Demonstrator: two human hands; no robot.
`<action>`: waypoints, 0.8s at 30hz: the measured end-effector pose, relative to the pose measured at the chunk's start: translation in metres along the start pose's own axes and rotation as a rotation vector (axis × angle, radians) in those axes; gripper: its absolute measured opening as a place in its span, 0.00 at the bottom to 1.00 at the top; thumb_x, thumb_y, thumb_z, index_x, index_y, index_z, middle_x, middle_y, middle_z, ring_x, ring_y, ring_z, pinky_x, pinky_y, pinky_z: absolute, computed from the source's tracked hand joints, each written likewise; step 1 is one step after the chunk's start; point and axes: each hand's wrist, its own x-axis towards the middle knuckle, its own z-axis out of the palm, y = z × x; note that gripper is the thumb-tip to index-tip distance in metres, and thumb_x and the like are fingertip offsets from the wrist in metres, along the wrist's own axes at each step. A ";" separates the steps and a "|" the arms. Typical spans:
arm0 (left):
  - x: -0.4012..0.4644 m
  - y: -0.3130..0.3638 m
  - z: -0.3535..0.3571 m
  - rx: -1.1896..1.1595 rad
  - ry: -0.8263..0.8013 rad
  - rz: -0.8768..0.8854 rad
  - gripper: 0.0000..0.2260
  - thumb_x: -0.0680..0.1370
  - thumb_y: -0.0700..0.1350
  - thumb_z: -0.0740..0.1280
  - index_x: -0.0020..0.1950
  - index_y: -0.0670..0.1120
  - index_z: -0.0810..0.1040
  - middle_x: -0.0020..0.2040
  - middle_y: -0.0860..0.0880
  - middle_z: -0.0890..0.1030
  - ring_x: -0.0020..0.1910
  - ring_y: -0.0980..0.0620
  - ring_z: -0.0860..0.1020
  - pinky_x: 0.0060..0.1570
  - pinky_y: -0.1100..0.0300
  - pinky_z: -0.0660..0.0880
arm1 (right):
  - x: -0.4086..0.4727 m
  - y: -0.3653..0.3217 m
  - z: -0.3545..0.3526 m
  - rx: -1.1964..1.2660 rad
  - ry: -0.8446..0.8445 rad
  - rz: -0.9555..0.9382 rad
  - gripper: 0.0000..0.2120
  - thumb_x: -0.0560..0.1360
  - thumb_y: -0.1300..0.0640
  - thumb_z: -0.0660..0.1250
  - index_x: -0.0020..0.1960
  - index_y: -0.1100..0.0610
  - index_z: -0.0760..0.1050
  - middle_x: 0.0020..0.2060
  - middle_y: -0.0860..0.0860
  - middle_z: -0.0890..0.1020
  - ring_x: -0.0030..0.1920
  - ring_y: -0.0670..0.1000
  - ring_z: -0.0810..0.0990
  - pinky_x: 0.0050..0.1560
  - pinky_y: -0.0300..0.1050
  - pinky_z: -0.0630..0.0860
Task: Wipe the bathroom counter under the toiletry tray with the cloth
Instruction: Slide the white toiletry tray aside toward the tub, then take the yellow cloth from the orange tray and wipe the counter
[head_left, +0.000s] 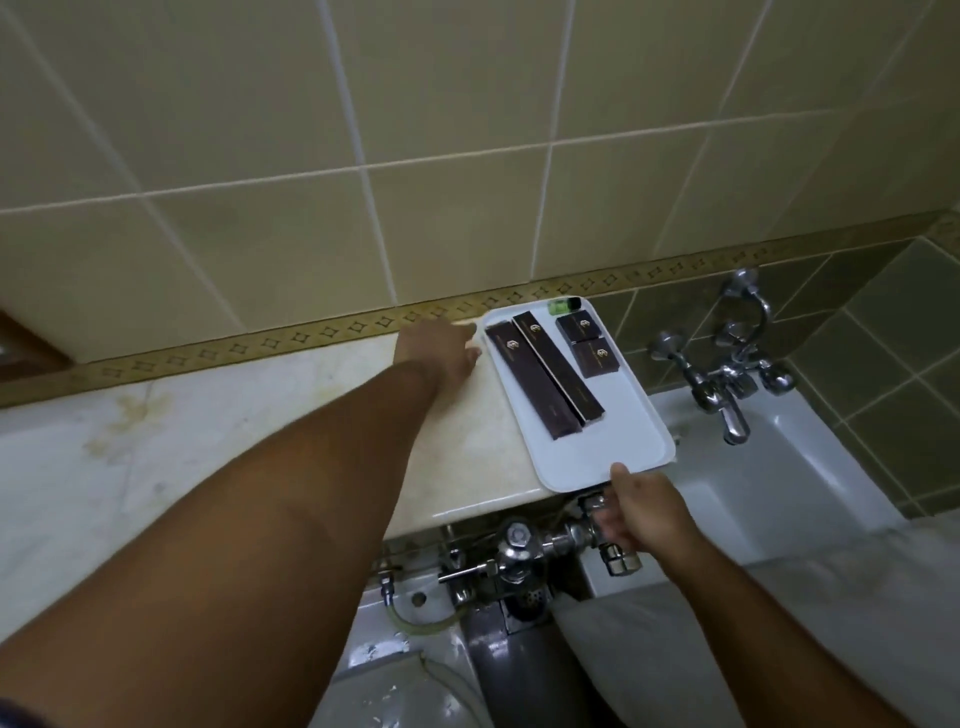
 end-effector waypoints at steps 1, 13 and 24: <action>-0.023 -0.014 -0.001 0.021 -0.029 -0.022 0.21 0.81 0.58 0.54 0.73 0.57 0.69 0.65 0.44 0.77 0.64 0.40 0.74 0.59 0.49 0.69 | -0.011 -0.004 0.003 -0.132 -0.015 -0.088 0.23 0.83 0.50 0.54 0.40 0.64 0.77 0.32 0.60 0.84 0.22 0.51 0.77 0.26 0.41 0.72; -0.414 -0.281 0.025 -0.030 -0.194 -0.569 0.23 0.81 0.55 0.57 0.77 0.54 0.63 0.70 0.46 0.73 0.66 0.44 0.72 0.64 0.51 0.67 | -0.154 -0.112 0.214 -0.841 -0.518 -0.957 0.12 0.80 0.48 0.60 0.46 0.53 0.78 0.41 0.51 0.83 0.44 0.52 0.80 0.48 0.50 0.76; -0.608 -0.421 0.075 -0.347 -0.467 -0.827 0.33 0.70 0.60 0.73 0.71 0.47 0.69 0.70 0.43 0.73 0.66 0.44 0.73 0.65 0.54 0.69 | -0.312 -0.107 0.510 -1.275 -0.933 -1.443 0.22 0.75 0.42 0.65 0.62 0.56 0.72 0.60 0.57 0.79 0.59 0.60 0.77 0.57 0.53 0.75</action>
